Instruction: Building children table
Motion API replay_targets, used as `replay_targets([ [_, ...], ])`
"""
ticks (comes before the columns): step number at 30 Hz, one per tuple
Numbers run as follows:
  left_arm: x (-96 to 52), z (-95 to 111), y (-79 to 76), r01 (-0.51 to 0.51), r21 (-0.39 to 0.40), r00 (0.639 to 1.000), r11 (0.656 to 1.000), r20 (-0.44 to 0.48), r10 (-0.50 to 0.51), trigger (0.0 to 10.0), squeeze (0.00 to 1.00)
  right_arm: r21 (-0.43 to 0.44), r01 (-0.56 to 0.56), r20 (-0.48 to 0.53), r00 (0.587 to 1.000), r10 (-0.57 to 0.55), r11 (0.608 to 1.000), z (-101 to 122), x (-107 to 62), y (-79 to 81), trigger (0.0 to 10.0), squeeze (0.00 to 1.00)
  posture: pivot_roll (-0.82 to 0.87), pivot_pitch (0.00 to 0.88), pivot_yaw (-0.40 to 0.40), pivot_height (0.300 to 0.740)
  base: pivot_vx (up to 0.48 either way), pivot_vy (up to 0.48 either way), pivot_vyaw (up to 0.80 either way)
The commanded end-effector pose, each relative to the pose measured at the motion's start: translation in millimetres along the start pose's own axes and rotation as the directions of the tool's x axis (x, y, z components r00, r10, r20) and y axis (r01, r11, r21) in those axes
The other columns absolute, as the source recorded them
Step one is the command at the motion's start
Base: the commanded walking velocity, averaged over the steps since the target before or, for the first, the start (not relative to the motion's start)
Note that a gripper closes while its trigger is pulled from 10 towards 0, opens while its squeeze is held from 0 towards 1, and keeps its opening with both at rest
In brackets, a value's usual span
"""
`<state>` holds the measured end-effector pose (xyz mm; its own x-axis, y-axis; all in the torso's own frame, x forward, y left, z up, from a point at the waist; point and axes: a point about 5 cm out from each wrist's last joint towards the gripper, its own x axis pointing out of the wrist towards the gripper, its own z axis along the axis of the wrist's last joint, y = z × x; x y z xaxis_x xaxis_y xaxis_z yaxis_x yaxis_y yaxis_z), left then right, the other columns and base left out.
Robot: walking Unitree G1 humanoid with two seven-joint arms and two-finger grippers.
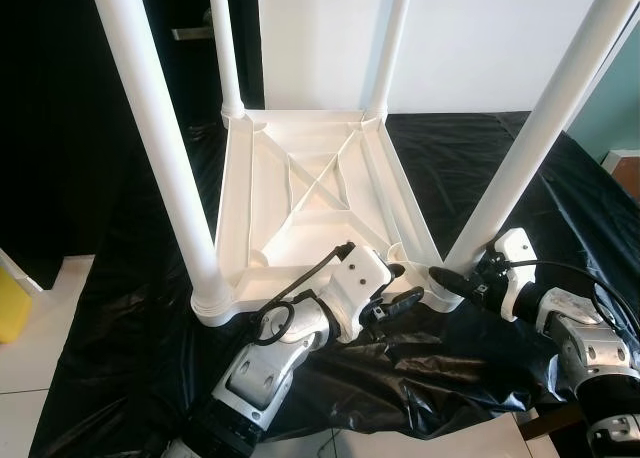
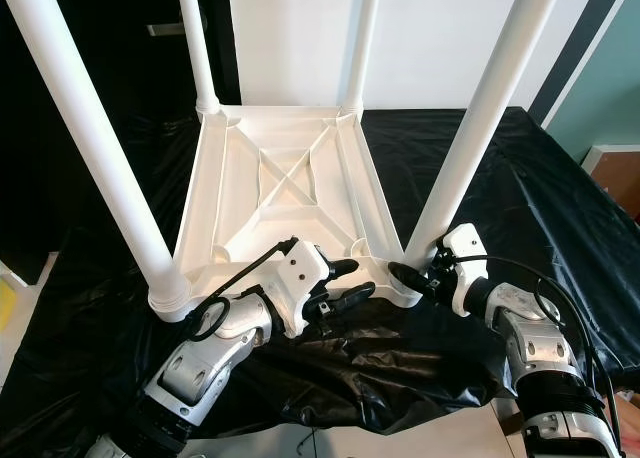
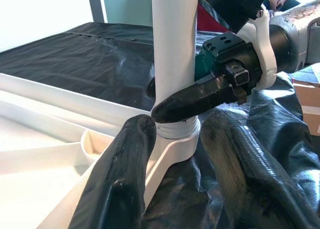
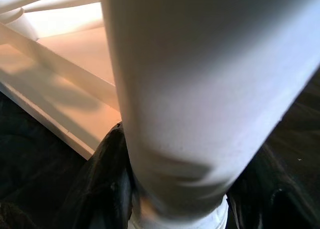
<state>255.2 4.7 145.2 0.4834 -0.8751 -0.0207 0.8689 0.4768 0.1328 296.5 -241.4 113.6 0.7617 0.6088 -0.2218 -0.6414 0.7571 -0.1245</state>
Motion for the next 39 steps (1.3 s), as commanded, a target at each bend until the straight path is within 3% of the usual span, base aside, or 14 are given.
replay_targets([
  [1,1.4,-1.1,-0.6,0.01,0.007,1.0,1.0,-0.01,-0.01,10.0,0.0,-0.017,-0.016,-0.025,1.0,0.015,1.0,-5.7,1.2,5.3,10.0,0.0,-0.03,0.0,-0.058,0.74,0.0,0.0,0.0],
  [14,1.0,-1.8,-0.8,0.012,0.004,1.0,1.0,-0.011,-0.012,10.0,0.0,0.083,0.243,0.009,0.969,-0.245,0.966,-14.3,5.2,12.3,10.0,0.0,-0.04,0.0,-0.054,0.74,0.0,0.0,0.0],
  [17,1.0,-1.8,-0.8,0.012,0.004,1.0,1.0,-0.011,-0.012,10.0,0.0,0.083,0.243,0.009,0.969,-0.245,0.966,-14.3,5.2,12.3,10.0,0.0,-0.04,0.0,-0.054,0.74,0.0,0.0,0.0],
  [20,2.5,-3.1,-2.2,0.027,0.012,0.999,1.0,-0.021,-0.027,10.0,0.0,0.177,0.418,0.034,0.902,-0.43,0.891,-11.2,12.6,35.0,10.0,0.0,-0.05,0.0,-0.045,0.74,0.0,0.0,0.0],
  [21,2.5,-3.1,-2.2,0.027,0.012,0.999,1.0,-0.021,-0.027,10.0,0.0,0.177,0.418,0.034,0.902,-0.43,0.891,-11.2,12.6,35.0,10.0,0.0,-0.05,0.0,-0.045,0.74,0.0,0.0,0.0],
  [23,2.4,-4.0,-2.2,0.03,0.014,0.999,0.999,-0.026,-0.029,10.0,0.0,0.253,0.531,0.007,0.835,-0.55,0.809,-12.0,15.9,47.1,10.0,0.0,-0.05,0.0,-0.043,0.74,0.0,0.0,0.0],
  [26,2.2,-4.2,-2.2,0.03,0.014,0.999,0.999,-0.026,-0.029,10.0,0.0,0.269,0.56,-0.004,0.814,-0.581,0.784,-12.5,16.6,50.3,10.0,0.0,-0.05,0.0,-0.043,0.74,0.0,0.0,0.0],
  [27,2.2,-4.1,-2.3,0.03,0.014,0.999,0.999,-0.025,-0.029,10.0,0.0,0.279,0.6,-0.021,0.784,-0.62,0.75,-13.5,17.8,54.4,10.0,0.0,-0.05,0.0,-0.043,0.74,0.0,0.0,0.0],
  [29,2.2,-4.1,-2.3,0.03,0.014,0.999,0.999,-0.025,-0.029,10.0,0.0,0.279,0.6,-0.021,0.784,-0.62,0.75,-13.5,17.8,54.4,10.0,0.0,-0.05,0.0,-0.043,0.74,0.0,0.0,0.0],
  [30,2.5,-4.2,-1.8,0.027,0.019,0.999,0.999,-0.027,-0.027,10.0,0.0,0.285,0.651,-0.042,0.742,-0.669,0.703,-14.1,19.0,58.2,10.0,0.0,-0.05,0.0,-0.043,0.74,0.0,0.0,0.0],
  [31,2.5,-4.2,-1.8,0.027,0.019,0.999,0.999,-0.027,-0.027,10.0,0.0,0.285,0.651,-0.042,0.742,-0.669,0.703,-14.1,19.0,58.2,10.0,0.0,-0.05,0.0,-0.043,0.74,0.0,0.0,0.0],
  [32,3.2,-5.9,0.1,0.013,0.032,0.999,0.999,-0.038,-0.012,10.0,0.0,0.303,0.702,-0.063,0.689,-0.722,0.644,-13.4,21.7,63.7,10.0,0.0,-0.05,0.0,-0.044,0.74,0.0,0.0,0.0],
  [33,3.5,-6.5,2.5,-0.001,0.035,0.999,0.999,-0.044,0.003,10.0,0.0,0.318,0.717,-0.074,0.671,-0.738,0.62,-10.8,26.9,72.2,10.0,0.0,-0.05,0.0,-0.045,0.74,0.0,0.0,0.0],
  [39,4.1,-7.6,8.2,-0.034,0.041,0.998,0.999,-0.051,0.036,10.0,0.0,0.331,0.722,-0.069,0.661,-0.747,0.608,-2.5,32.4,80.7,10.0,0.0,-0.05,0.0,-0.047,0.74,0.0,0.0,0.0],
])
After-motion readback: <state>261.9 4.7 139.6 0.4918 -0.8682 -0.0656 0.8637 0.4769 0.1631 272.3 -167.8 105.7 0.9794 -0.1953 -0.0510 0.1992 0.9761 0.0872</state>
